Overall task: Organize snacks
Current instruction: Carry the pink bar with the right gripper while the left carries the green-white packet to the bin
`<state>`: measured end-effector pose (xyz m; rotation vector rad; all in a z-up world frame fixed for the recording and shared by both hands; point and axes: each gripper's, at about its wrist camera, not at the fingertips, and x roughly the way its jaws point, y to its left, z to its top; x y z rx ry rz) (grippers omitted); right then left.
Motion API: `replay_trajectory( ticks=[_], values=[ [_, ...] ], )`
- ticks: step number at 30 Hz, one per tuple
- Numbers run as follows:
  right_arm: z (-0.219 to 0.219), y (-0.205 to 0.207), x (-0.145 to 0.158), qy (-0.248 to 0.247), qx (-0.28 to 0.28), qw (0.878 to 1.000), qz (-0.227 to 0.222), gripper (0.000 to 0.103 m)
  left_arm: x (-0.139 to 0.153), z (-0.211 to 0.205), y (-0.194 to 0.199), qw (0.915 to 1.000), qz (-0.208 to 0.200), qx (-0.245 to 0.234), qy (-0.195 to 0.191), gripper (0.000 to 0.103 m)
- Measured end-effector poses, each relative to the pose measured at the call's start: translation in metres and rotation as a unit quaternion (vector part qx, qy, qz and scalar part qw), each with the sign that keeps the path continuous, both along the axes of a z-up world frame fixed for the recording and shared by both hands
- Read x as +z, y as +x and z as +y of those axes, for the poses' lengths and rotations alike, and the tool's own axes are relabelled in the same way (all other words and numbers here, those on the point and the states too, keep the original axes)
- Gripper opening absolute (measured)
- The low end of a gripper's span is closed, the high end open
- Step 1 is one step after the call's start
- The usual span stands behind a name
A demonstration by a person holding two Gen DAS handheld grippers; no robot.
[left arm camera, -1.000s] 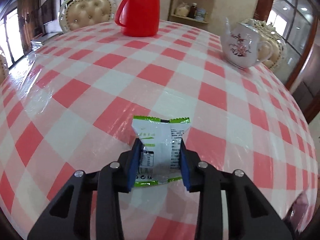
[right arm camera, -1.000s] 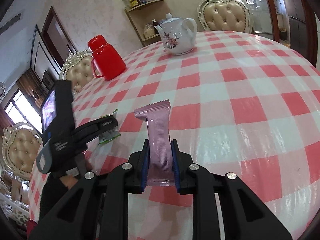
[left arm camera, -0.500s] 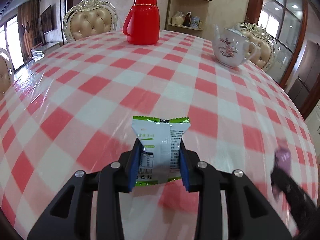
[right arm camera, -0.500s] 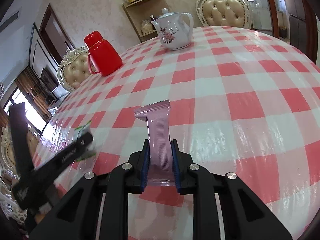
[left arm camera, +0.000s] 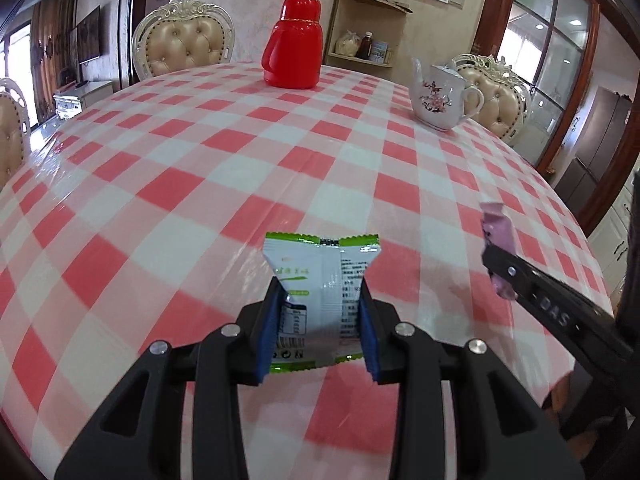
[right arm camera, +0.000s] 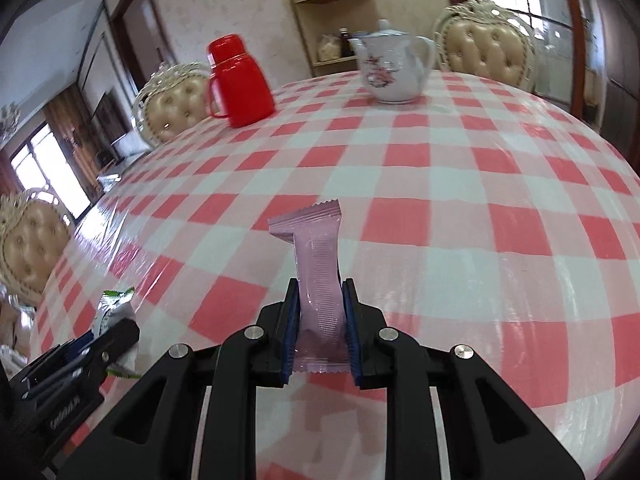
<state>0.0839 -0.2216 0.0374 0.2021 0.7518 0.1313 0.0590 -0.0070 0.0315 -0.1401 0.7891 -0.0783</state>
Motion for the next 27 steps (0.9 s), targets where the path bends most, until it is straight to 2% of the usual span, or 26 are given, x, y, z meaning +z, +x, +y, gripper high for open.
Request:
replay_trajectory(
  ticks=[6, 20, 27],
  values=[
    [0.025, -0.014, -0.001, -0.001, 0.033, 0.999, 0.006, 0.021, 0.002, 0.017, -0.013, 0.9998, 0.002, 0.017, -0.008, 0.036],
    [0.038, -0.044, -0.002, 0.021, 0.042, 0.999, 0.009, 0.021, -0.001, 0.039, -0.041, 0.9989, -0.002, 0.046, 0.003, 0.036],
    [0.052, -0.065, -0.001, 0.027, 0.058, 0.998, 0.005, 0.021, 0.008, 0.054, -0.066, 0.9974, -0.026, 0.067, -0.004, 0.036]
  ],
)
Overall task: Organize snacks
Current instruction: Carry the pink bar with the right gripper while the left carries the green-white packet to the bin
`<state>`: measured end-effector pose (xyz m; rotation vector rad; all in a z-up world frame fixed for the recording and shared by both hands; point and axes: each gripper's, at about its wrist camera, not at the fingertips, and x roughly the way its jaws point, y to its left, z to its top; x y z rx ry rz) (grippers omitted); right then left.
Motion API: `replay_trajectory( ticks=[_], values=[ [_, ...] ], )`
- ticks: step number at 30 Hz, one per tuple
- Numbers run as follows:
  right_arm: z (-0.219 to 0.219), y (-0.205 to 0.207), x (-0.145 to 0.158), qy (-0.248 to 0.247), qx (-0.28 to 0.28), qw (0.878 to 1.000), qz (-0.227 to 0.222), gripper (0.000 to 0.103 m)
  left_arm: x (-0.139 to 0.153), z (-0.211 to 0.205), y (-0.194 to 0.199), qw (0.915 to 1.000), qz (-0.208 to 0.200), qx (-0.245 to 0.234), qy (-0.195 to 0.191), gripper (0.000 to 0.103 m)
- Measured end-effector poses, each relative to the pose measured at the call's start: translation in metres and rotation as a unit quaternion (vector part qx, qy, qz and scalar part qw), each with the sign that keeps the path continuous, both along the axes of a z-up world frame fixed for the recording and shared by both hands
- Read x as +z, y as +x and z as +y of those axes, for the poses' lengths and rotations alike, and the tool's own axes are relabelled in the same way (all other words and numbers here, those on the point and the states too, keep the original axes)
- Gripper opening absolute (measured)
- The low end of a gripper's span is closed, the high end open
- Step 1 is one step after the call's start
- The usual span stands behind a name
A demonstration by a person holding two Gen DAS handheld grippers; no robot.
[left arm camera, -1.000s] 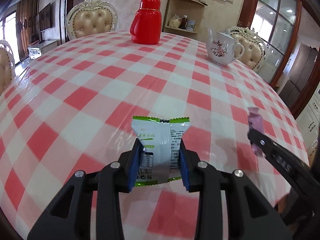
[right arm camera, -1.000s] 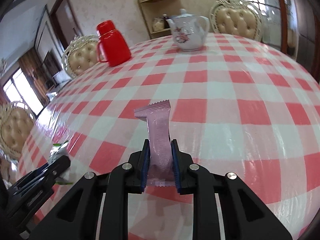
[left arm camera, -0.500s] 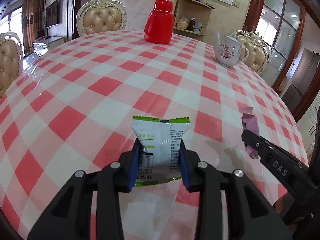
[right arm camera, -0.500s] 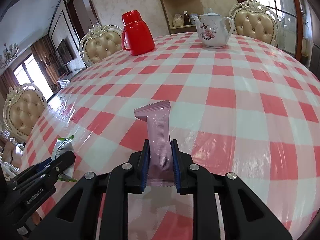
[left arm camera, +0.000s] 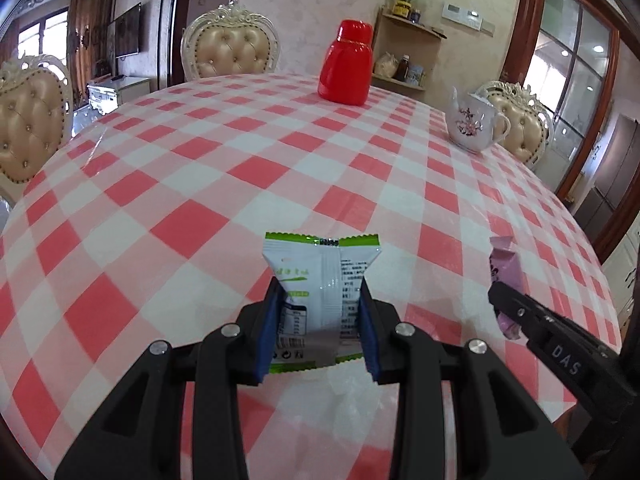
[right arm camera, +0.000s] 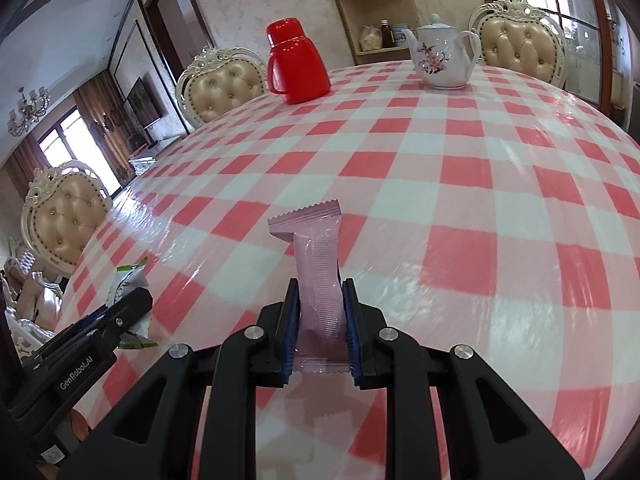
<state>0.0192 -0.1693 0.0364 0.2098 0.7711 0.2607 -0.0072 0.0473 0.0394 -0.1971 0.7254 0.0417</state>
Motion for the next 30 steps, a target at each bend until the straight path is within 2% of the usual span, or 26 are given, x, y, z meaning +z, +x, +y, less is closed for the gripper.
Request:
replay_trajectory(
  ticks=[7, 14, 21, 30],
  values=[
    [0.018, -0.024, 0.000, 0.012, 0.022, 1.000, 0.002, 0.021, 0.008, 0.013, -0.042, 0.9998, -0.017, 0.004, 0.001, 0.036],
    [0.036, -0.047, 0.002, 0.026, 0.038, 0.999, 0.002, 0.021, 0.016, 0.028, -0.080, 0.9998, -0.016, 0.010, 0.010, 0.036],
    [0.069, -0.079, 0.006, 0.012, 0.070, 0.997, -0.008, 0.021, 0.020, 0.048, -0.119, 0.9996, 0.000, 0.020, 0.020, 0.036],
    [0.115, -0.119, 0.013, -0.003, 0.122, 0.992, -0.020, 0.021, 0.034, 0.080, -0.180, 0.9982, -0.018, 0.037, 0.044, 0.036]
  ],
)
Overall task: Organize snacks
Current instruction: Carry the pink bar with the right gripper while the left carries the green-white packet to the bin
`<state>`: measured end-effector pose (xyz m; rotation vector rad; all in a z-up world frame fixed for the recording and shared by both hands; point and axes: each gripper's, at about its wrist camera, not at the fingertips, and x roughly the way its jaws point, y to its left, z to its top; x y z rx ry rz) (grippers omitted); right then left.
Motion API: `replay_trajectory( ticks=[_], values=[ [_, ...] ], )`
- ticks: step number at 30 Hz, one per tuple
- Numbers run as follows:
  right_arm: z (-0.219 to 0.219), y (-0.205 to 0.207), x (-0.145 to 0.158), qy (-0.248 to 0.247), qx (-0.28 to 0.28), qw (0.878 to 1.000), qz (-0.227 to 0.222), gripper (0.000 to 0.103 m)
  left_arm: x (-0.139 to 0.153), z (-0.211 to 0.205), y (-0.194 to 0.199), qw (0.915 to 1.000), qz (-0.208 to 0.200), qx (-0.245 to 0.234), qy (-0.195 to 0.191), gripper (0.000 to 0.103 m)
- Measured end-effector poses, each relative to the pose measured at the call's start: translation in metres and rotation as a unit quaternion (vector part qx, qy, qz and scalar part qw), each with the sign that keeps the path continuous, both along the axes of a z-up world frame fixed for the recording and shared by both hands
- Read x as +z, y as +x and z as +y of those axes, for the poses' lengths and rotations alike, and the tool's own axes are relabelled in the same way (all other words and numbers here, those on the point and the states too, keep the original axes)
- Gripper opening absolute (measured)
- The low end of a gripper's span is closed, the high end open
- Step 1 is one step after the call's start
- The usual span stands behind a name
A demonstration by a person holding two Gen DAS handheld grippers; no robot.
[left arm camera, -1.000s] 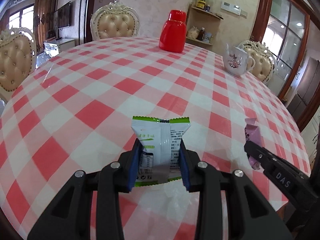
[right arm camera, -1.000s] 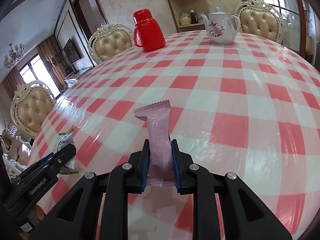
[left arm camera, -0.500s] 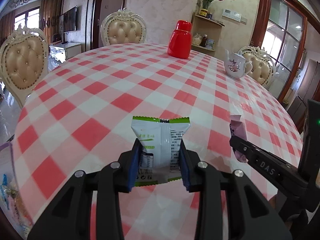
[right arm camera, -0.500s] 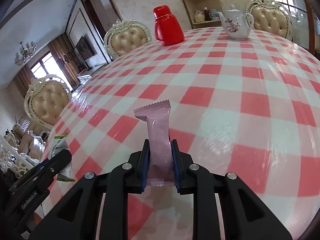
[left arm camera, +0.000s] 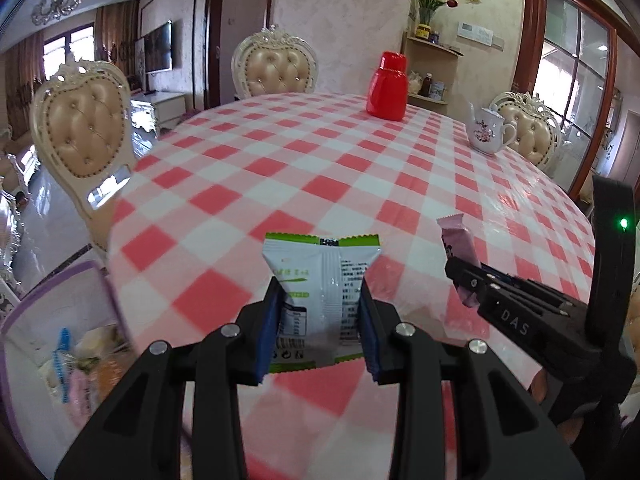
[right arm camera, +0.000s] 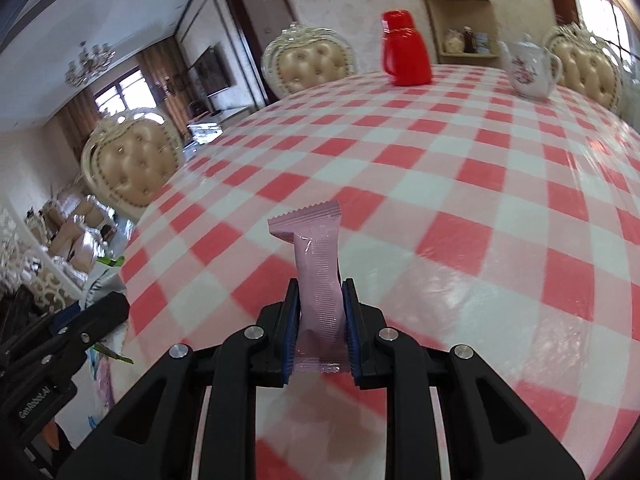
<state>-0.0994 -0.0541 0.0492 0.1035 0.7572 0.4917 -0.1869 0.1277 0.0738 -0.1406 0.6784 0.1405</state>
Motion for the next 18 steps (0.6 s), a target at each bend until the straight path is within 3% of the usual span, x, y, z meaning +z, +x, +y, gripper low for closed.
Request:
replay_trajectory(
  ticks=[10, 18],
  values=[
    [0.038, -0.050, 0.031, -0.001, 0.069, 0.997, -0.030, 0.021, 0.009, 0.054, -0.050, 0.9998, 0.002, 0.013, 0.015, 0.036],
    [0.097, -0.092, 0.030, -0.022, 0.156, 0.987, -0.034, 0.021, 0.013, 0.122, -0.093, 0.9979, 0.023, 0.047, 0.038, 0.036]
  ],
)
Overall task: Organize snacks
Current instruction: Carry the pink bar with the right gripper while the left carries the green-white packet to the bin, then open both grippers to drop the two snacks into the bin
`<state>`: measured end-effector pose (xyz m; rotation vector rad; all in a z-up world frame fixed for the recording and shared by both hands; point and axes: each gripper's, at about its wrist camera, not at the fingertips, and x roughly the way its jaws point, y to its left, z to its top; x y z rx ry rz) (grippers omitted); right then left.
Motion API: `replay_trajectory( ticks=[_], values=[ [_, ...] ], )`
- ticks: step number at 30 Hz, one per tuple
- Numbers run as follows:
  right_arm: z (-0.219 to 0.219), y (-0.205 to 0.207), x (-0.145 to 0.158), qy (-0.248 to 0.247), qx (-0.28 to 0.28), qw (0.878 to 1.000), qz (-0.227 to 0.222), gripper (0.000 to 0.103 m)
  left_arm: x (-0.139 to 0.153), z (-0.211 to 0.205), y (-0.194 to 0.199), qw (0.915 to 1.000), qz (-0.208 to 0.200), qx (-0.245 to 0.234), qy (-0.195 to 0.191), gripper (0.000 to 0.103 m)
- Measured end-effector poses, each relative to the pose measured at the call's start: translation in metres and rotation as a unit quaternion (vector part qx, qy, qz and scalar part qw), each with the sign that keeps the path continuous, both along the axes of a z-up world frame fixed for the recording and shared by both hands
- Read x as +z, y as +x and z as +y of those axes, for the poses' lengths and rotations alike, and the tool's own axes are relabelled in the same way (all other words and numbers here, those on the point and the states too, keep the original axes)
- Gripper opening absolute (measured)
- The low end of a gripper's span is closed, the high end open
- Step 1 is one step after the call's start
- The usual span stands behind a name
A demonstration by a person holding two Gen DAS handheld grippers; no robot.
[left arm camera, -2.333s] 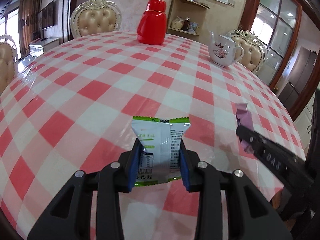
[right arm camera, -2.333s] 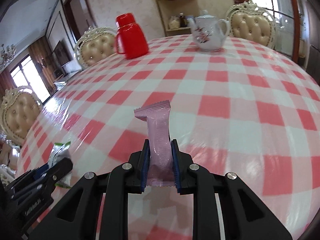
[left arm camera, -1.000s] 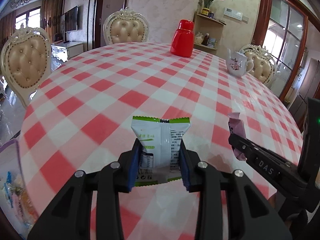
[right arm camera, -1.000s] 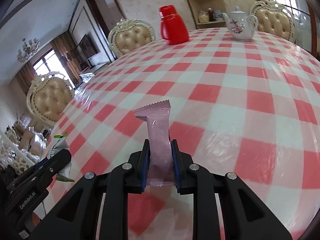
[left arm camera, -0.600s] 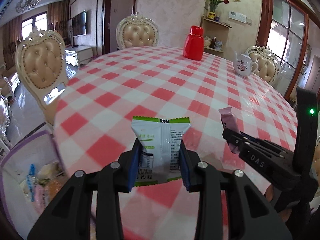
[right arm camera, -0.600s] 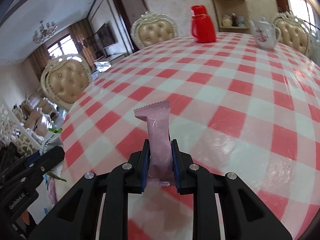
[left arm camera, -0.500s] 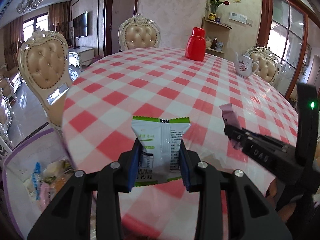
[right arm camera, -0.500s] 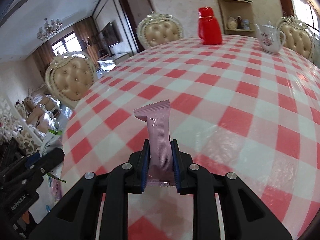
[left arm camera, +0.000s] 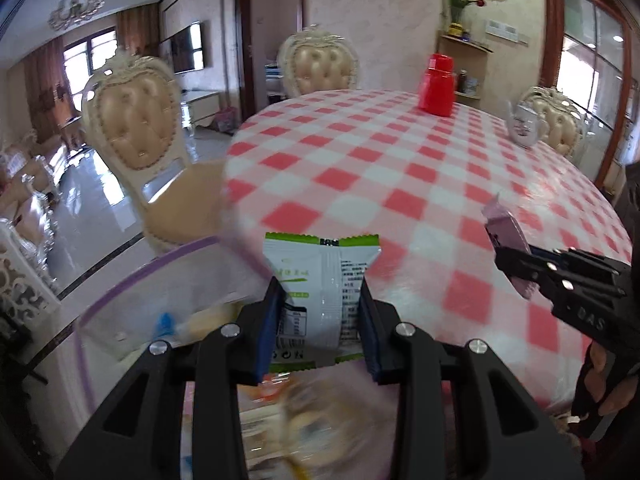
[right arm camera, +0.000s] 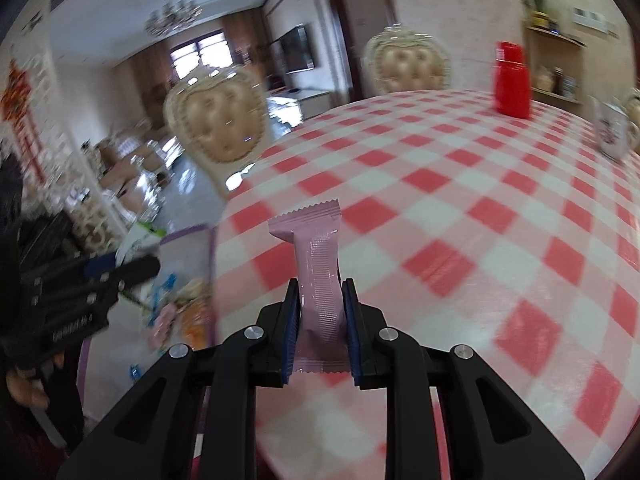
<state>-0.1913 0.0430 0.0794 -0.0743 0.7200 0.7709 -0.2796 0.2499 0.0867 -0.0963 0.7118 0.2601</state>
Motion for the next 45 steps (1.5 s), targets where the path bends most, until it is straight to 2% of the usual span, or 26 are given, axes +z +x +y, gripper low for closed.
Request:
replay_trajectory(
  ticks=[5, 9, 11, 13, 17, 26, 32, 37, 39, 40, 41, 42, 43, 44, 45],
  values=[
    [0.047, -0.032, -0.004, -0.026, 0.056, 0.998, -0.010, 0.021, 0.001, 0.048, -0.022, 0.9990, -0.001, 0.044, -0.004, 0.036],
    [0.082, -0.057, -0.011, -0.049, 0.103, 0.993, -0.018, 0.021, 0.003, 0.073, -0.031, 0.9963, -0.024, 0.077, -0.029, 0.036],
    [0.100, -0.068, -0.016, -0.061, 0.125, 0.990, -0.019, 0.021, 0.000, 0.080, -0.035, 0.9945, -0.033, 0.095, -0.030, 0.036],
    [0.113, -0.074, -0.023, -0.070, 0.142, 0.987, -0.010, 0.021, -0.007, 0.085, -0.032, 0.9947, -0.017, 0.100, -0.016, 0.036],
    [0.134, -0.082, -0.037, -0.086, 0.165, 0.982, 0.002, 0.021, -0.020, 0.101, -0.033, 0.9939, 0.007, 0.108, -0.023, 0.036],
    [0.161, -0.090, -0.050, -0.098, 0.194, 0.976, 0.022, 0.021, -0.029, 0.112, -0.035, 0.9927, 0.008, 0.115, -0.036, 0.036],
    [0.160, -0.090, -0.046, -0.097, 0.195, 0.976, 0.013, 0.021, -0.028, 0.109, -0.031, 0.9927, 0.014, 0.118, -0.023, 0.036],
    [0.160, -0.087, -0.049, -0.090, 0.193, 0.977, 0.023, 0.023, -0.035, 0.110, -0.030, 0.9930, 0.019, 0.114, -0.028, 0.037],
    [0.163, -0.085, -0.052, -0.087, 0.196, 0.976, 0.028, 0.026, -0.035, 0.111, -0.030, 0.9929, 0.016, 0.113, -0.031, 0.041],
    [0.164, -0.085, -0.053, -0.088, 0.197, 0.976, 0.030, 0.029, -0.033, 0.113, -0.031, 0.9927, 0.010, 0.116, -0.033, 0.054],
    [0.165, -0.084, -0.054, -0.089, 0.198, 0.976, 0.033, 0.040, -0.031, 0.115, -0.033, 0.9923, 0.003, 0.119, -0.034, 0.076],
    [0.166, -0.084, -0.055, -0.090, 0.197, 0.976, 0.035, 0.049, -0.028, 0.116, -0.036, 0.9913, -0.009, 0.128, -0.029, 0.084],
    [0.165, -0.083, -0.055, -0.089, 0.194, 0.976, 0.038, 0.068, -0.025, 0.117, -0.039, 0.9902, -0.019, 0.136, -0.023, 0.087],
    [0.164, -0.084, -0.054, -0.086, 0.194, 0.976, 0.037, 0.077, -0.022, 0.117, -0.041, 0.9892, -0.027, 0.143, -0.017, 0.087],
    [0.163, -0.085, -0.052, -0.083, 0.195, 0.977, 0.035, 0.078, -0.019, 0.118, -0.042, 0.9885, -0.032, 0.147, -0.013, 0.090]
  ],
)
